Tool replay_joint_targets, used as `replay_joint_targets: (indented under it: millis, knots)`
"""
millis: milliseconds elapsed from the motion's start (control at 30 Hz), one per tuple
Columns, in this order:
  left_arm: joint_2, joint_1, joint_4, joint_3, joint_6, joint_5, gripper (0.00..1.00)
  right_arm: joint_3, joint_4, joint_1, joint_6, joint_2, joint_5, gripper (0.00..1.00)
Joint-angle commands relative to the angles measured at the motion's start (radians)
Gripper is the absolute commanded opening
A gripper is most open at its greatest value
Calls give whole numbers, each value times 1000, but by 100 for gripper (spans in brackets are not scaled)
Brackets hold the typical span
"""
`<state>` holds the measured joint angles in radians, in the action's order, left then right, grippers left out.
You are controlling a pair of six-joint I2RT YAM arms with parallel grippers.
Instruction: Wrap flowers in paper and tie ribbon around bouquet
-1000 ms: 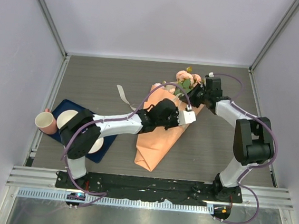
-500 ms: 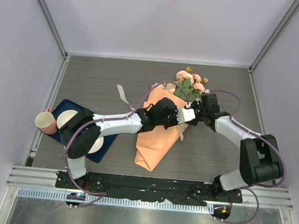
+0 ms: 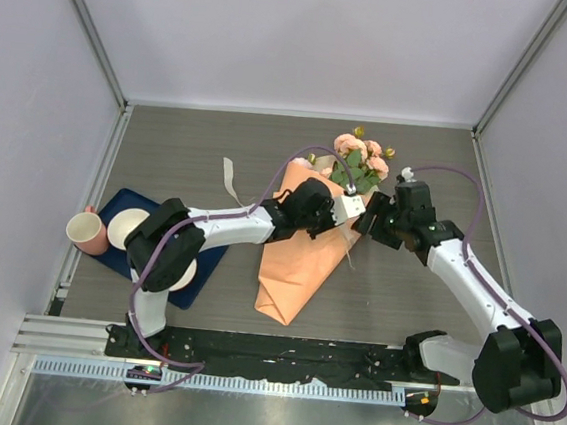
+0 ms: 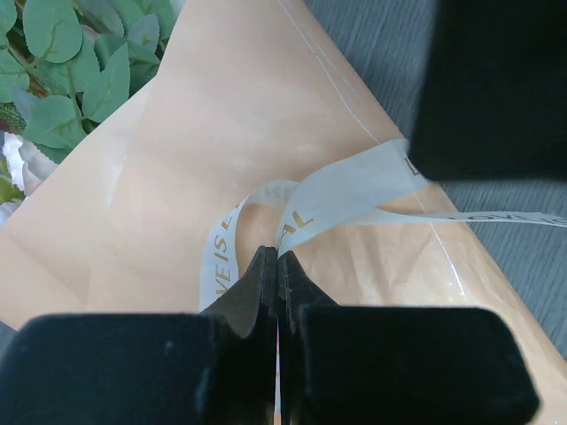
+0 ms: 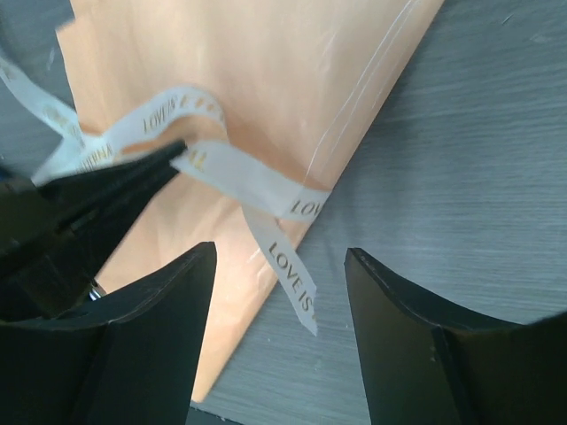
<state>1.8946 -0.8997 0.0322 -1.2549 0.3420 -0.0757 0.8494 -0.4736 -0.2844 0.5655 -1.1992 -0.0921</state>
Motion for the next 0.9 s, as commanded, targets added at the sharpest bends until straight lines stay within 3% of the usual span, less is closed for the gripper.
replay_joint_targets:
  millis: [0, 167, 400, 467, 500, 567, 633, 667, 700, 767, 800, 867]
  knots:
    - [3, 5, 8, -44, -28, -44, 0, -73, 85, -67, -87, 3, -41, 67]
    - [-6, 10, 5, -44, -34, -50, 0, -50, 136, -97, -151, -88, -52, 63]
    - [-3, 12, 8, -49, -49, -68, 0, -76, 233, -150, -107, -149, -35, 58]
    - [-3, 13, 9, -46, -54, -73, 0, -69, 242, -148, -101, -172, 6, 51]
    - [-5, 12, 8, -46, -57, -73, 0, -58, 231, -148, -98, -181, 26, 39]
    - [-11, 16, -6, -51, -84, -75, 3, -47, 210, -150, -67, -203, 29, 26]
    - [-20, 40, -29, -70, -141, -106, 17, -50, 188, -150, -38, -212, 11, 6]
    - [-32, 56, -46, -83, -232, -124, 26, -64, 166, -150, 3, -212, -4, 1]
    - [-38, 76, -70, -98, -294, -140, 45, -75, 156, -150, 22, -198, -26, 1]
    - [-57, 159, -149, -147, -518, -243, 54, -111, 121, -159, 60, -168, -66, 1]
    - [-89, 188, -167, -150, -587, -281, 67, -121, 107, -162, 77, -137, -77, 1]
    - [-142, 260, -160, -97, -728, -320, 69, -124, 49, -165, 83, -111, -101, 1]
